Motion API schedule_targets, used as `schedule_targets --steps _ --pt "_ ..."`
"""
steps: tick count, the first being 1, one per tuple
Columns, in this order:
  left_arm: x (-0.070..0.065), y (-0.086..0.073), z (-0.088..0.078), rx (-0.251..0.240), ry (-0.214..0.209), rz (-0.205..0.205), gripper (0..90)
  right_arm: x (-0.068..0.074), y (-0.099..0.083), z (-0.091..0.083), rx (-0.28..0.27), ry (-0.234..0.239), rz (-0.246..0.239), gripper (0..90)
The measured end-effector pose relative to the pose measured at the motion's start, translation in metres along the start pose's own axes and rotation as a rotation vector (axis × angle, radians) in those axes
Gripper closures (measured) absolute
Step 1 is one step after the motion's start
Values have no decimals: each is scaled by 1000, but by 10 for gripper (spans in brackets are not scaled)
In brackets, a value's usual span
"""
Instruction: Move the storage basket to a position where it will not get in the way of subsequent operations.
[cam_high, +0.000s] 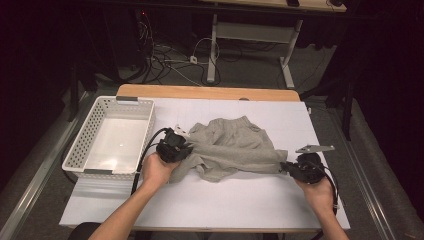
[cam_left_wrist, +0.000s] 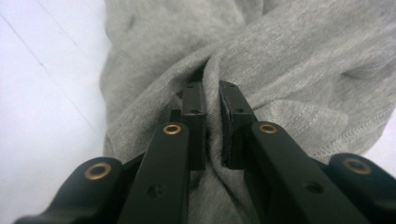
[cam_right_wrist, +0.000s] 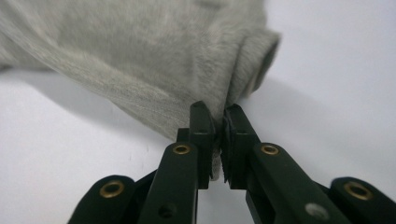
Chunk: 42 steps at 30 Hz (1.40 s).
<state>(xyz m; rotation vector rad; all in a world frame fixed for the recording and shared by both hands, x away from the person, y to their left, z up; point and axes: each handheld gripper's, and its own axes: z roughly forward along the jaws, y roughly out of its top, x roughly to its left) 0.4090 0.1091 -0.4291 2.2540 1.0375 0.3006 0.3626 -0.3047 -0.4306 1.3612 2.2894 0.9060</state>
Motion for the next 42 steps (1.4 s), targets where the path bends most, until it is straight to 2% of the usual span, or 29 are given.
schedule_targets --steps 9,15,18,22,25,28,33,38,42 --pt "11 17 -11 -44 34 -37 807 -20 31 -29 -104 -16 48 898" --pt "9 16 -8 -25 44 -16 806 -20 23 -35 -89 -42 30 898" --pt "6 14 -4 -10 37 -2 802 -25 15 -28 -56 -34 53 897" --pt "1 9 1 6 13 16 782 -23 7 -4 15 -29 52 883" --pt "0 4 -1 3 2 17 735 -21 4 10 51 -32 59 815" --pt "-2 -2 -10 -14 -8 18 668 -18 2 11 43 -35 63 768" --pt "-10 -14 -29 -38 -2 44 599 -10 1 -9 -33 -38 49 722" --pt "-15 -29 -46 -64 -19 43 565 11 -2 -28 -77 -22 -19 721" --pt "-18 -40 -55 -77 -35 38 546 33 -5 -30 -71 15 -90 734"
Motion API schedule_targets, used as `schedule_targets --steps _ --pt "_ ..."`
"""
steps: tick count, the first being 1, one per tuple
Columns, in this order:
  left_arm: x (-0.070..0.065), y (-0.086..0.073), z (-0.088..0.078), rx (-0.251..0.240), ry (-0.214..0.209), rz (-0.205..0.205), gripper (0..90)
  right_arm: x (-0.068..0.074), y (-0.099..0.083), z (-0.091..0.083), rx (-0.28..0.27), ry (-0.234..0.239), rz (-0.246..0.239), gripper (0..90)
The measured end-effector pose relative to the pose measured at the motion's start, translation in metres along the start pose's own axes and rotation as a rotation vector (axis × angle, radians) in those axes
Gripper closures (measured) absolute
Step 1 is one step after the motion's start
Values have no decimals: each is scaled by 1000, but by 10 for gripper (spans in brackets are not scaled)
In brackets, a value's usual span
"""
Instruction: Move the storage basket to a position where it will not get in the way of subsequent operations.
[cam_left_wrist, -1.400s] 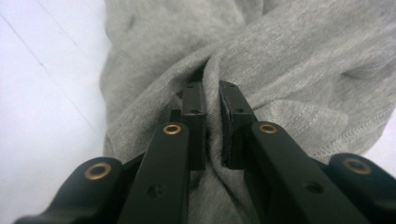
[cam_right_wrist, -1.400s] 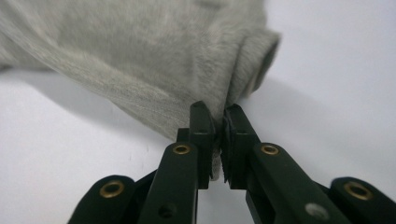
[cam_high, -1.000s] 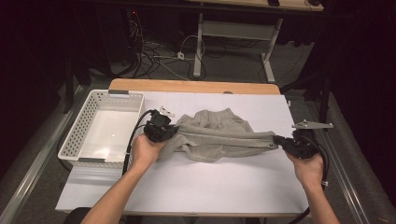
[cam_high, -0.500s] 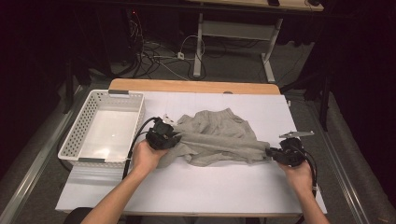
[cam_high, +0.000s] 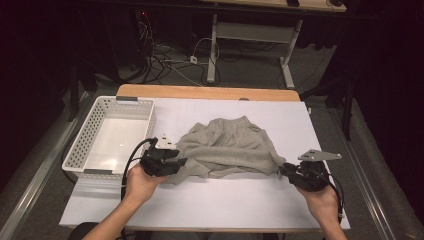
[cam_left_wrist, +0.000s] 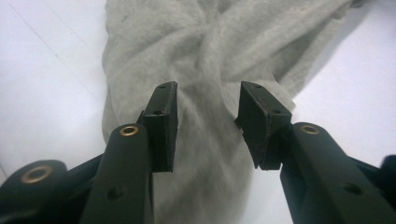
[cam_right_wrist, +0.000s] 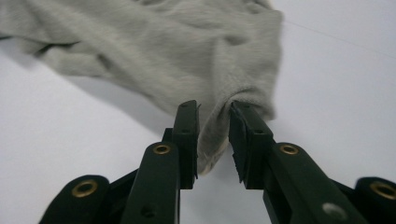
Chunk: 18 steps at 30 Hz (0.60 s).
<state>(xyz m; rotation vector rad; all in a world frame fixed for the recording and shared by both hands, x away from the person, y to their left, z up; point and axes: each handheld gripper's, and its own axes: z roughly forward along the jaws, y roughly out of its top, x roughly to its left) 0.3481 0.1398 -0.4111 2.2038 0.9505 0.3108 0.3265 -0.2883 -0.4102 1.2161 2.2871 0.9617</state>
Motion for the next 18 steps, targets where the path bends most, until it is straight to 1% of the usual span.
schedule_targets --steps 2,3,4,5,6,8,10,12,15,17,18 --pt "-1 -5 -3 -5 -4 -8 536 8 0 2 6 15 -13 734" --pt "-1 -7 -5 -9 -4 -12 513 10 1 2 6 14 -22 733" --pt "-2 -9 -6 -10 -3 -14 512 11 2 2 4 10 -23 733" --pt "-2 -12 -6 -12 0 -18 509 11 2 1 -2 1 -24 733" --pt "-1 -14 -7 -10 -1 -23 492 11 3 0 -10 -3 -15 735" --pt "0 -18 -6 -3 -2 -28 489 10 3 -3 -12 2 -9 745" --pt "1 -22 -4 -2 -1 -37 476 13 2 -2 -6 18 -17 755" --pt "3 -27 -3 -4 -3 -50 476 20 0 5 13 43 -39 759" --pt "4 -31 -5 -19 -12 -73 476 31 0 24 79 79 -86 768" --pt "4 -33 -8 -29 -15 -78 476 36 3 37 110 94 -100 771" --pt "4 -34 -10 -34 -15 -79 476 38 4 43 125 100 -98 772"
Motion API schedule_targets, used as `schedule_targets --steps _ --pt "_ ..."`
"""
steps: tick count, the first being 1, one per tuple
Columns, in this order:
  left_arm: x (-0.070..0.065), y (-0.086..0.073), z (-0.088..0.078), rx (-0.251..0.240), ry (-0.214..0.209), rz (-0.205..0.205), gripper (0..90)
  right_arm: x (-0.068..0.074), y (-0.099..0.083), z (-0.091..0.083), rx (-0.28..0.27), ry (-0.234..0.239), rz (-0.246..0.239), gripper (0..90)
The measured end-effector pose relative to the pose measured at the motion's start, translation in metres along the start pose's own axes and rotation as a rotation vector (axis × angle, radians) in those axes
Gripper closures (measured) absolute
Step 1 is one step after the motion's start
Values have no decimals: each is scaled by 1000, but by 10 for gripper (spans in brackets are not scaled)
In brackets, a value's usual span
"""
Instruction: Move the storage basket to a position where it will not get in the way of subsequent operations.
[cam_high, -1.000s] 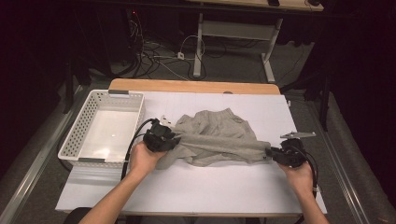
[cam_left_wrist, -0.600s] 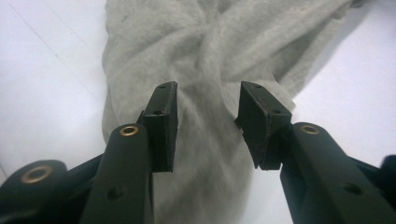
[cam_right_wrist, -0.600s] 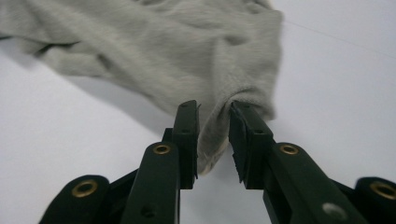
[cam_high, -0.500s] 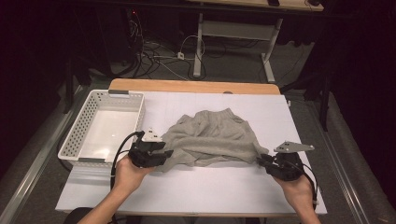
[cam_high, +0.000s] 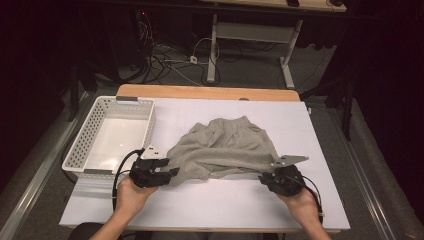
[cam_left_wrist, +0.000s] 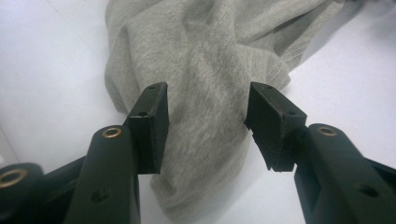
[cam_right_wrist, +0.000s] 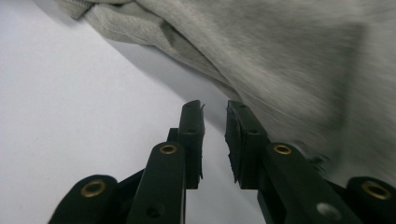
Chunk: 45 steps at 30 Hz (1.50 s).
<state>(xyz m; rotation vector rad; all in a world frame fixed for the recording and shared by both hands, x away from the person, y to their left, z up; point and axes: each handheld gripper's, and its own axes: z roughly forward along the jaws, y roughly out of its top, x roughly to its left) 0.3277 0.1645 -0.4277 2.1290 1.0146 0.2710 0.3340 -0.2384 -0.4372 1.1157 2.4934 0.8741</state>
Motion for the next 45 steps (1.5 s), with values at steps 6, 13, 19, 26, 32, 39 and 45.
schedule_targets --steps 6,13,19,26,32,39,45 --pt "5 -7 -8 -26 -6 -36 476 -3 17 31 60 -28 -14 772" --pt "9 -9 3 16 -13 -57 476 -12 28 42 35 -63 2 760" --pt "13 -9 15 48 -24 -86 480 -13 28 49 30 -66 9 728" --pt "16 -8 22 72 -54 -98 624 -14 33 53 17 -75 20 715" --pt "15 -5 17 74 -75 -74 770 -22 24 33 2 -51 56 796" --pt "14 -4 9 42 -86 -66 782 -20 17 28 14 -40 39 842" --pt "13 -3 6 18 -87 -62 781 -9 22 43 71 -34 -27 841"
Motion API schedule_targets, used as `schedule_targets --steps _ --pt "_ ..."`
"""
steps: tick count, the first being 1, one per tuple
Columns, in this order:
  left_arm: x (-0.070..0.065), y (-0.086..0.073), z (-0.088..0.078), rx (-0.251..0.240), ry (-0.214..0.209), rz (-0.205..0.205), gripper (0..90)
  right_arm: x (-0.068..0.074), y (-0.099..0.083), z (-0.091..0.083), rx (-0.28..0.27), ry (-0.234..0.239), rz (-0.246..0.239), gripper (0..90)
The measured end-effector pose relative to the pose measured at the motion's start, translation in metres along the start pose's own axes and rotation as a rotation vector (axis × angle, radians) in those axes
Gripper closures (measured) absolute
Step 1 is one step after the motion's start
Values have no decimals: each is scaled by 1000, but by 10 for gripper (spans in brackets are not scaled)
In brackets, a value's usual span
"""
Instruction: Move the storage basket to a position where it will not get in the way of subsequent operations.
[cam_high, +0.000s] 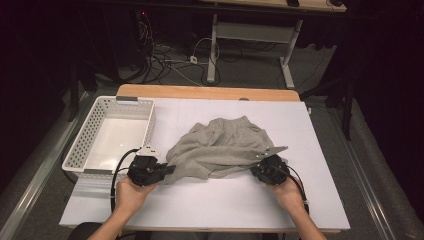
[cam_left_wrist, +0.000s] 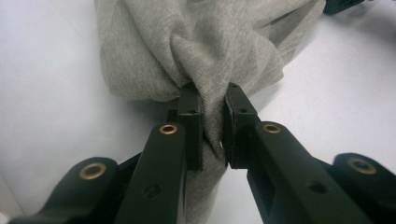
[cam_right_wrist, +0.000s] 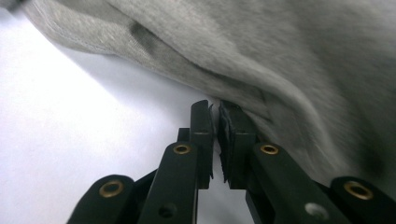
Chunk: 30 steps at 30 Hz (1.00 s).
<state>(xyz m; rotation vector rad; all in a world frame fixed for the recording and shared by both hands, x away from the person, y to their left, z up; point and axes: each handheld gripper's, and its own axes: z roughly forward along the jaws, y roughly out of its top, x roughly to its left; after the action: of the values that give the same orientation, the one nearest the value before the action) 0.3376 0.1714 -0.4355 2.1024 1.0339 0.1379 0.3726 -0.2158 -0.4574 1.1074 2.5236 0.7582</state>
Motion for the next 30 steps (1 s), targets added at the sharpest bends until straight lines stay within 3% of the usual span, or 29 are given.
schedule_targets --steps 6,18,21,24,27,30 --pt "0 0 0 -6 16 3 780 -1 9 7 -56 -15 20 796" --pt "4 -1 4 4 23 -16 780 -3 16 13 -98 -53 25 705" --pt "4 -1 3 5 23 -16 780 -2 21 18 -96 -72 12 746" --pt "4 -1 3 4 20 -15 781 1 25 21 -82 -92 0 857" --pt "4 -1 1 -1 13 -16 781 3 26 19 -68 -101 -15 879" --pt "5 -2 -3 -7 8 -18 782 3 24 13 -65 -80 -11 880"
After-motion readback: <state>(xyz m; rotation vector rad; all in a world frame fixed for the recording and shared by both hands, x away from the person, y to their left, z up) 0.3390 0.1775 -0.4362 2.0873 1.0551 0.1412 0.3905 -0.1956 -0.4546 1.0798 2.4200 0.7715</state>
